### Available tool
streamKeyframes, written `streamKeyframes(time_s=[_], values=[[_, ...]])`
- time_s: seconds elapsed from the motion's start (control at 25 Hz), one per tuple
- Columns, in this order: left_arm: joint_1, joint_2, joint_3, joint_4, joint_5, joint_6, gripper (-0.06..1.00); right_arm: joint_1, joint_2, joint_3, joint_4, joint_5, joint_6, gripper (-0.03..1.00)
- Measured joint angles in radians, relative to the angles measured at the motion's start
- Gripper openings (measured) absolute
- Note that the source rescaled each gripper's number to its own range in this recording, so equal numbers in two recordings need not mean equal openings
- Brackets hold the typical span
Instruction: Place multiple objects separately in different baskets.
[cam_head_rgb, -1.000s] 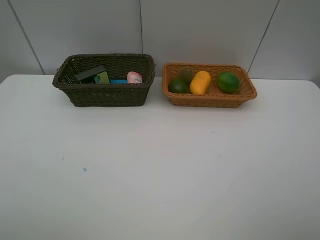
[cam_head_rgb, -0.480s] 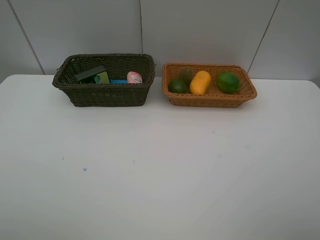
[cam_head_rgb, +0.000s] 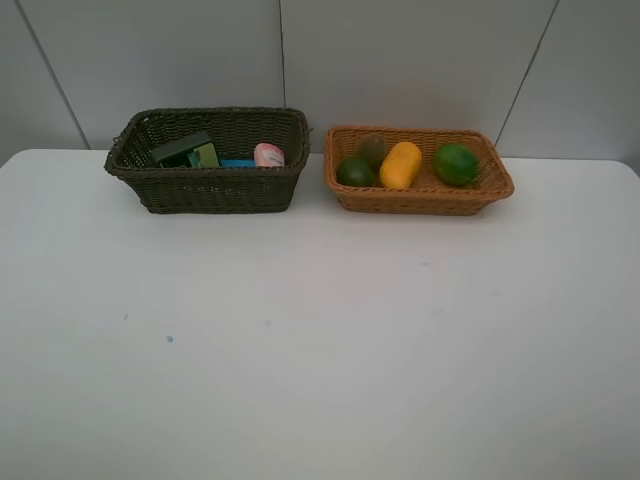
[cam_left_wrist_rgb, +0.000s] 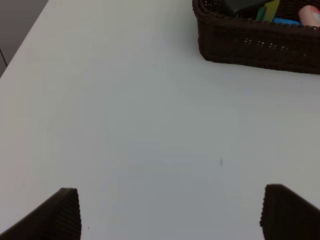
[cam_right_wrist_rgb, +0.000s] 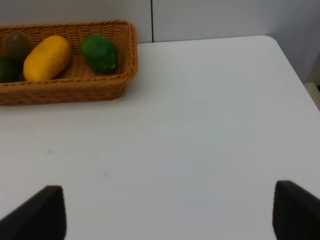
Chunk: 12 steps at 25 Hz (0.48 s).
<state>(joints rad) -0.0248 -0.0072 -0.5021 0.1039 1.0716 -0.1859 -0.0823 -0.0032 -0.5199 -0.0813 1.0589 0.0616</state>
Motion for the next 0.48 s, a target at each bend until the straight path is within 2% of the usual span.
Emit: streamKeyframes(time_s=[0.48], values=[[0.0, 0.0, 0.0, 0.0, 0.0, 0.0, 0.9, 0.0, 0.0, 0.0, 0.0, 0.0, 0.0, 1.0]])
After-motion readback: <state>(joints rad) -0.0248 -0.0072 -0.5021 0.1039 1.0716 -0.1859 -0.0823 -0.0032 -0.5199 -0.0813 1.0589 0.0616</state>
